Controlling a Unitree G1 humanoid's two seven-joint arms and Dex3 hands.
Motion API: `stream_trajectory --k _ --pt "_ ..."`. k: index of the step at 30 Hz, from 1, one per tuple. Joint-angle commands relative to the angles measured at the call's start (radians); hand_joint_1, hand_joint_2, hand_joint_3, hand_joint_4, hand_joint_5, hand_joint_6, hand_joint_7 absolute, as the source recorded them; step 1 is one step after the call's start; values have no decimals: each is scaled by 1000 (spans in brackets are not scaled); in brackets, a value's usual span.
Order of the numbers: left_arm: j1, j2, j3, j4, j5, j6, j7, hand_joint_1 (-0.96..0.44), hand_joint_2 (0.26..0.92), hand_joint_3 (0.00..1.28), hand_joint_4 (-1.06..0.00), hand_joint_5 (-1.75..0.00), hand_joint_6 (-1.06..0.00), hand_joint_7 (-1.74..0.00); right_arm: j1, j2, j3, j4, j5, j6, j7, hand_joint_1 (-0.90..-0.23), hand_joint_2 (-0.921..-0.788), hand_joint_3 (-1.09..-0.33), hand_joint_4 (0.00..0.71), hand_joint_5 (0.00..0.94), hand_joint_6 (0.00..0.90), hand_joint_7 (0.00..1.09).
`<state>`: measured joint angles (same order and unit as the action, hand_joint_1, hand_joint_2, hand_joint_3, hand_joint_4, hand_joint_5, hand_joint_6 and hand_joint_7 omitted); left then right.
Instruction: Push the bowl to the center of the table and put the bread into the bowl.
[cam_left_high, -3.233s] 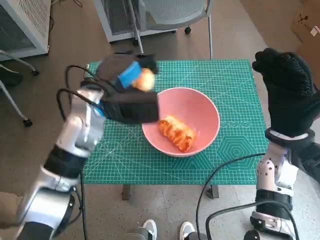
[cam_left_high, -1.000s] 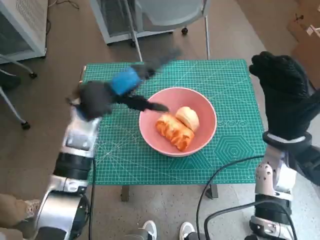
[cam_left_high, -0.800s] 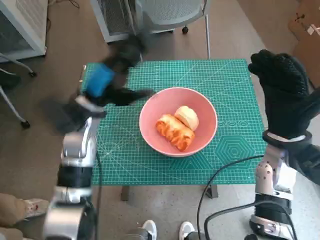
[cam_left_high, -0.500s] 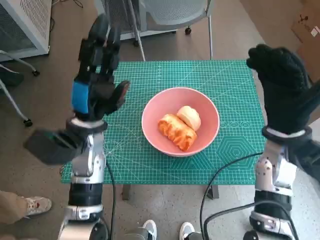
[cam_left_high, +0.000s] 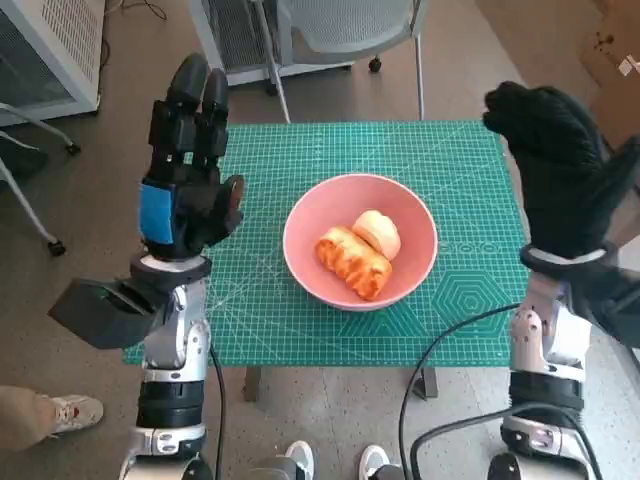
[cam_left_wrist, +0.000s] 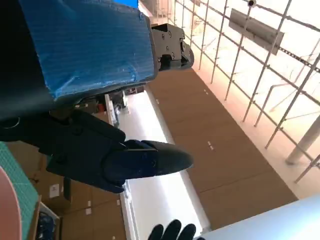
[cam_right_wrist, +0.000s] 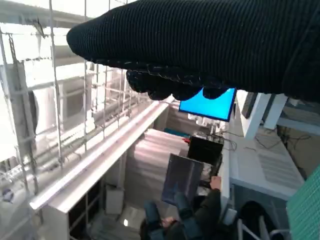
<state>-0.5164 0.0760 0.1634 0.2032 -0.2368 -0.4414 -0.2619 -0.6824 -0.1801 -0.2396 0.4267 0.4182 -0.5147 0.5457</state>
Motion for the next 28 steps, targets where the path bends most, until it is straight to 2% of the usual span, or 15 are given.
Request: stream_trajectory --k 1,15,28 --pt "11 3 -15 -27 4 23 4 -717 921 441 1 1 1 -310 -11 -14 5 47 -18 -1 12 -646 -921 -708 260 1 356 1" --pt "-17 34 -15 -10 -10 55 -20 -708 921 425 1 1 1 -285 -56 -21 4 140 -38 -30 25 -645 -921 -710 263 1 361 3" --pt "-48 63 -12 12 -17 80 -47 -709 921 415 1 1 1 -290 -122 -12 4 252 -56 -54 11 -664 -921 -699 257 1 368 7"
